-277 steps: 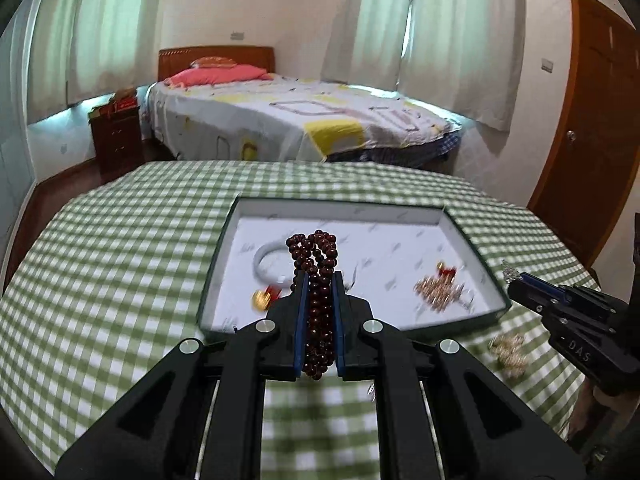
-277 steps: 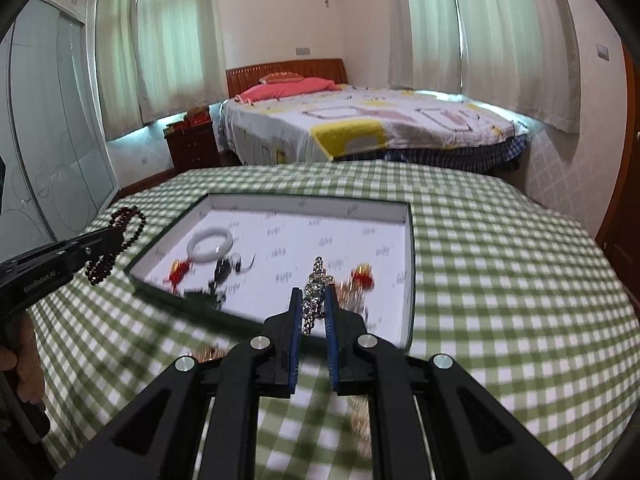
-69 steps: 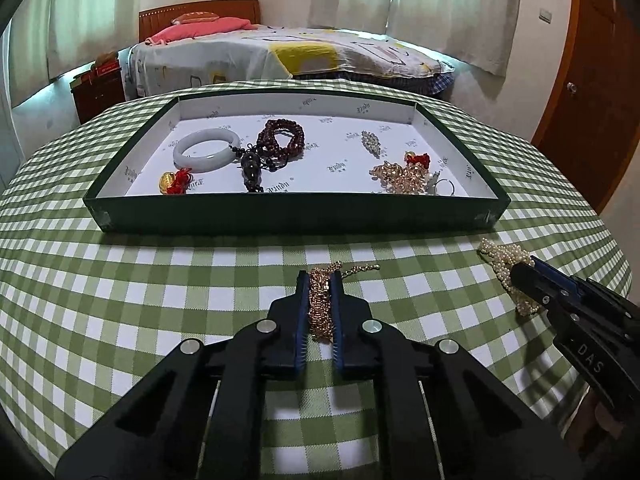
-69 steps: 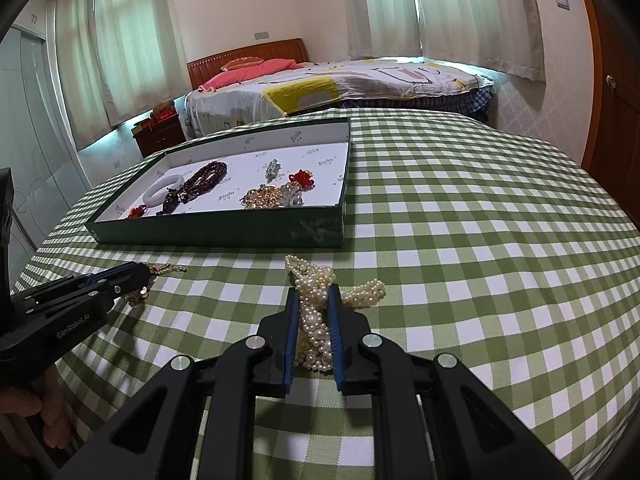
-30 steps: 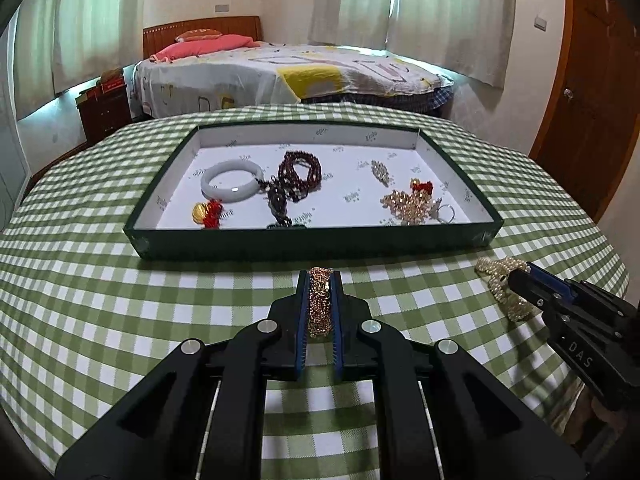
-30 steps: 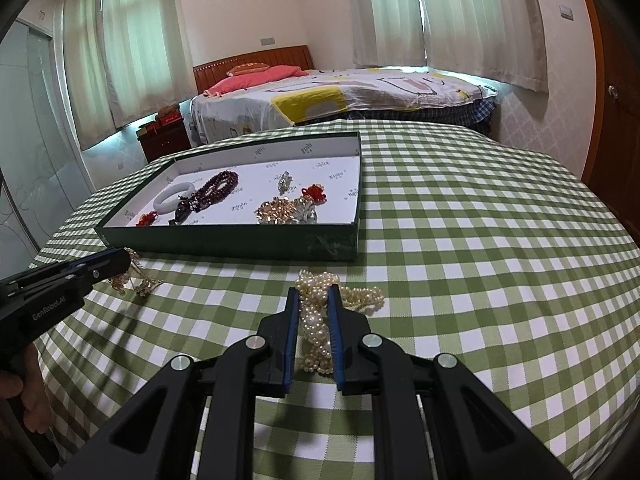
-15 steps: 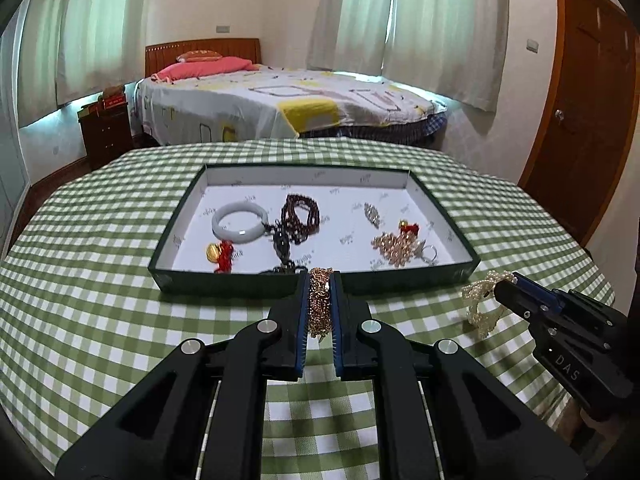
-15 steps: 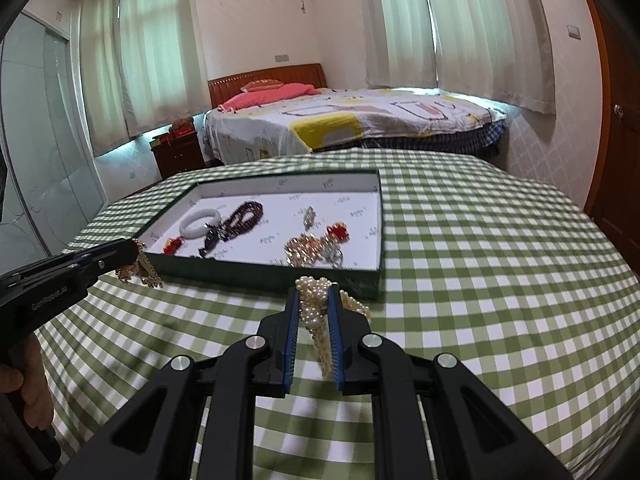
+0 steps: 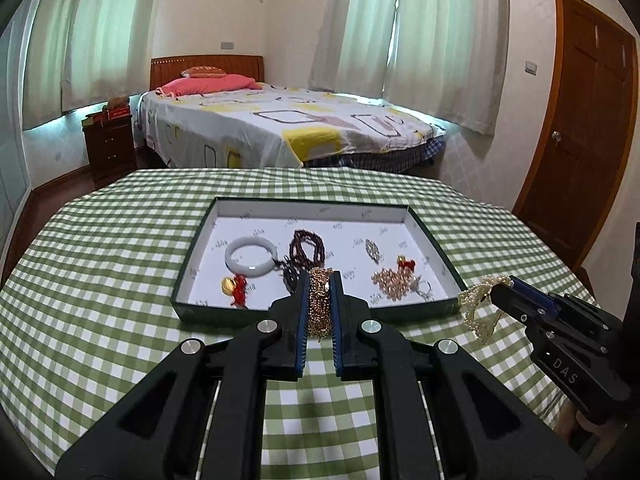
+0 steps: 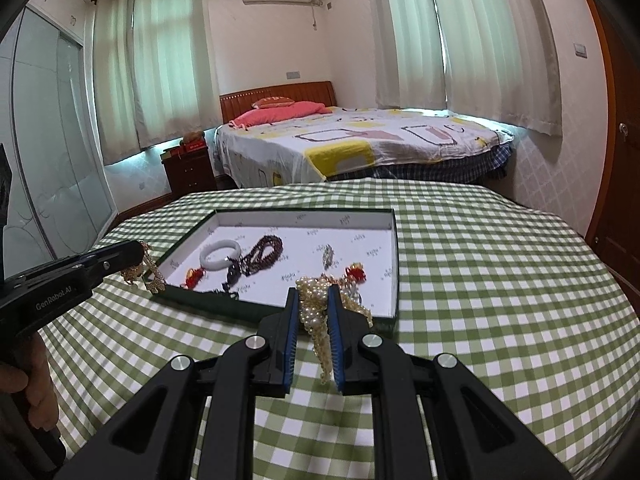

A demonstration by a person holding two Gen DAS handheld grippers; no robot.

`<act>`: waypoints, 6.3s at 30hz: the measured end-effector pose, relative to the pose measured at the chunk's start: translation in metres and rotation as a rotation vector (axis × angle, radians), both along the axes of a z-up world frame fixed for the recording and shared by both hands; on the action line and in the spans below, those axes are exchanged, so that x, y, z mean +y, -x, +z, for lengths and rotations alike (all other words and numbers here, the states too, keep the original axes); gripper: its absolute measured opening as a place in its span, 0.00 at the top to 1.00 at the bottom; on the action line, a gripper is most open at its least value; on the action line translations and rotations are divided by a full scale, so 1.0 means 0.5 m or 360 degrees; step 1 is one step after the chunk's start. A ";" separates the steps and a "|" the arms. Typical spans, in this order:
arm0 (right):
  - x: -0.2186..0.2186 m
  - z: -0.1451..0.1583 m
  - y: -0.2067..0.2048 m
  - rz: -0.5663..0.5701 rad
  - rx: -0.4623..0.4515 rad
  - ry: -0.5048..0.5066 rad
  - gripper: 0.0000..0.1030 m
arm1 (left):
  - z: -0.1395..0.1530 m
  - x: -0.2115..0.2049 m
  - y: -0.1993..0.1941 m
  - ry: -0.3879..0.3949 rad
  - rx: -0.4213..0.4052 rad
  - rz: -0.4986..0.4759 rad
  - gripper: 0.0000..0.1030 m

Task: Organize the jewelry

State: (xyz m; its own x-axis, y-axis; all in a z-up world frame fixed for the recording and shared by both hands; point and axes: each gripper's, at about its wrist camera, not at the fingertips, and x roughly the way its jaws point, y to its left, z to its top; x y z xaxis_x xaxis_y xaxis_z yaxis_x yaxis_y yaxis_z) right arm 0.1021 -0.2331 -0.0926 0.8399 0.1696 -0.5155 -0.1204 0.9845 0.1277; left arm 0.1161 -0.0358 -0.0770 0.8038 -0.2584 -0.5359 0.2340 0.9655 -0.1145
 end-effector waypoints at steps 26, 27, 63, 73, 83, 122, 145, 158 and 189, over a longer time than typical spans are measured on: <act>0.021 0.111 -0.189 0.0022 -0.0217 0.0069 0.85 | 0.075 0.020 -0.196 0.0009 -0.0135 0.0066 0.90; 0.019 0.109 -0.199 0.0018 -0.0216 0.0071 0.85 | 0.076 0.016 -0.211 0.0006 -0.0140 0.0063 0.90; -0.015 -0.096 -0.464 -0.0027 0.0485 0.0134 0.85 | -0.151 -0.065 -0.526 -0.0248 0.0501 0.0021 0.90; -0.013 -0.107 -0.464 -0.0028 0.0523 0.0152 0.56 | -0.154 -0.061 -0.517 -0.0267 0.0514 0.0027 0.61; -0.014 -0.084 -0.440 -0.0072 0.0424 0.0157 0.27 | -0.133 -0.065 -0.484 -0.0304 0.0385 0.0045 0.27; 0.015 0.020 -0.153 -0.0130 0.0214 0.0132 0.18 | 0.023 -0.005 -0.141 -0.0308 0.0151 0.0291 0.07; 0.013 0.169 0.070 -0.0143 -0.0080 0.0119 0.17 | 0.195 0.045 0.119 -0.0205 -0.0139 0.0336 0.04; 0.010 0.249 0.149 -0.0167 -0.0264 0.0136 0.17 | 0.255 0.056 0.193 -0.0162 -0.0255 0.0341 0.04; 0.024 0.273 0.176 -0.0158 -0.0353 0.0156 0.17 | 0.267 0.062 0.215 -0.0148 -0.0279 0.0339 0.04</act>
